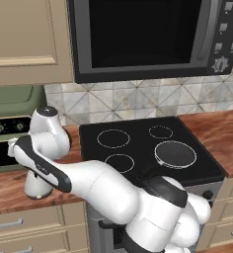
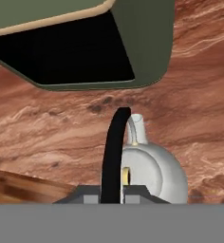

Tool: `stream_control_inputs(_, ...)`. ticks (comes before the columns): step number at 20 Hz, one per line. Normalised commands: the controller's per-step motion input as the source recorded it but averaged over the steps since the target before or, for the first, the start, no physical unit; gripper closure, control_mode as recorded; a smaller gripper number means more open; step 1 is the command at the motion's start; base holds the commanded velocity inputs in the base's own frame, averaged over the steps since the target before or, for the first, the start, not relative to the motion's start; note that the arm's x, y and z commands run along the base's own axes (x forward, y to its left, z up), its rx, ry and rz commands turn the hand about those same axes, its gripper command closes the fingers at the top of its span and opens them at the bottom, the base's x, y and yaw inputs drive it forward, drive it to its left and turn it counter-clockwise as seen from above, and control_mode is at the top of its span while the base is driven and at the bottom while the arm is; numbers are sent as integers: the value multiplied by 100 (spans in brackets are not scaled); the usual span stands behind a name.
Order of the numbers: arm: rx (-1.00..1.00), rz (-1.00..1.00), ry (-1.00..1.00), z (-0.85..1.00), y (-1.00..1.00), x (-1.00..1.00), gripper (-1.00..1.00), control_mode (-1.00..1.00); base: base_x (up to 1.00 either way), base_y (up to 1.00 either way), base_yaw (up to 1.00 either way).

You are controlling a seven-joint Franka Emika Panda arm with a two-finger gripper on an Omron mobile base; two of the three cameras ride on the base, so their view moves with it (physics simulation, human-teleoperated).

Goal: Pick the kettle from the counter and place it on a stove burner. Then turn the burner on.

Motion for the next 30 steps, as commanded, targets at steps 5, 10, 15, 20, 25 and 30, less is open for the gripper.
stream_control_inputs(5,-6,-5,-9,0,-89,-56,100,-100,0,0,0)
stream_control_inputs(10,-2,0,-25,19,-90,-27,100,-100,0,0,0)
stream_control_inputs(15,0,-1,-14,44,-94,-14,100,-100,0,0,0)
stream_control_inputs(20,0,-6,-1,65,-91,-5,100,-100,0,0,0)
stream_control_inputs(25,1,-12,0,62,-82,0,100,-100,0,0,0)
stream_control_inputs(30,0,-17,-9,10,-64,0,100,-100,0,0,0)
